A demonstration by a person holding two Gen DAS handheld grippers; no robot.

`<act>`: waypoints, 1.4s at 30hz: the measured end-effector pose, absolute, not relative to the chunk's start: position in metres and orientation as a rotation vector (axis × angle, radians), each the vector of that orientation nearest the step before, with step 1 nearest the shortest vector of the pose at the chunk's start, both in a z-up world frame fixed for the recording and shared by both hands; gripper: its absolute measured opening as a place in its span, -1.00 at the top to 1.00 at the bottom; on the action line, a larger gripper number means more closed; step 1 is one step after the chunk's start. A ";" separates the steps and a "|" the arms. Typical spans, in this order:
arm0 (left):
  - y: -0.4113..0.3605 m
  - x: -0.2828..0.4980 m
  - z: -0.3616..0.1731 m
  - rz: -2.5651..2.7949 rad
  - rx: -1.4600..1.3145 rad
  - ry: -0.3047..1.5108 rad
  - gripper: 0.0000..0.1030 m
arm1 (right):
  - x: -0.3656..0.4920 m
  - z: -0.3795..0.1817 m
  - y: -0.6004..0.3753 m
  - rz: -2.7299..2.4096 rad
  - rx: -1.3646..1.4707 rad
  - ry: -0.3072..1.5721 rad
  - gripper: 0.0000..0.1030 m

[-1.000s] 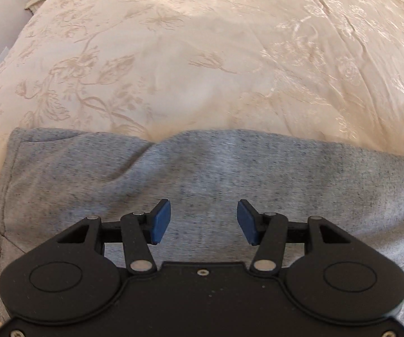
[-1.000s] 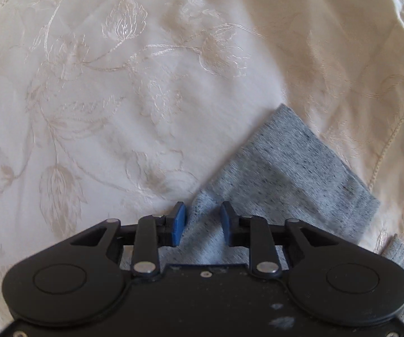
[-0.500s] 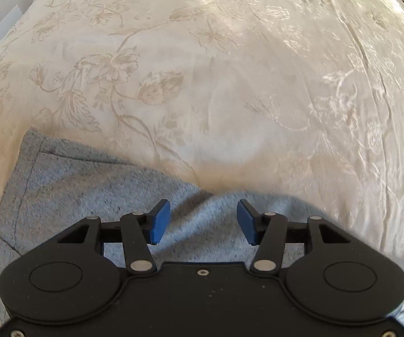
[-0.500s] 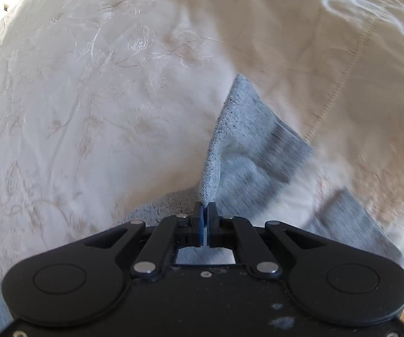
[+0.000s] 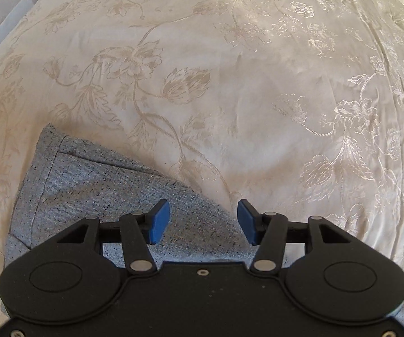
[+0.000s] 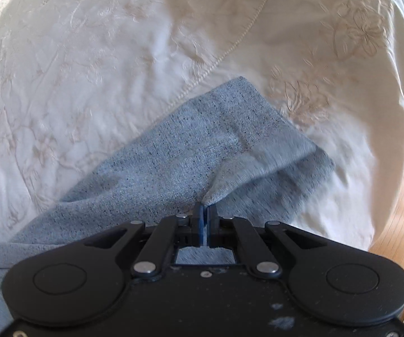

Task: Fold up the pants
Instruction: 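Close the right gripper on a leg hem while the left gripper grasps the other hem, then lift both hems and fold the legs over toward the waistband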

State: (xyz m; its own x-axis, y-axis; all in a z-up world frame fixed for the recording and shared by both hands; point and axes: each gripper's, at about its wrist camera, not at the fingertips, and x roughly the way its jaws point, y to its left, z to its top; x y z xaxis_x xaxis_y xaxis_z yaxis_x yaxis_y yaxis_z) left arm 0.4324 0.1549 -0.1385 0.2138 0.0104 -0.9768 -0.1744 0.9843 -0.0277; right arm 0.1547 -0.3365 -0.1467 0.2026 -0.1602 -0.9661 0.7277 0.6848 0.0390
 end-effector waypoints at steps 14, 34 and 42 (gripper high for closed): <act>0.119 0.482 -0.191 0.266 0.062 1.559 -0.21 | 0.152 -0.160 -0.335 -0.632 0.554 1.204 0.98; 0.167 0.417 -0.084 0.249 -0.218 1.304 0.68 | 0.192 -0.103 -0.342 -0.451 0.500 1.070 0.96; 0.217 0.333 -0.013 0.195 -0.461 1.002 0.68 | 0.225 -0.013 -0.346 -0.265 0.507 0.728 0.96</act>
State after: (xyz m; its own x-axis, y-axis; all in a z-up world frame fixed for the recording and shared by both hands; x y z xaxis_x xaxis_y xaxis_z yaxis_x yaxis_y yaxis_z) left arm 0.3332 0.2171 -0.0130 0.5315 -0.0506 -0.8456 -0.3647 0.8873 -0.2823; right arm 0.2255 -0.3458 -0.0128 0.7207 -0.0566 -0.6909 0.4000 0.8480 0.3478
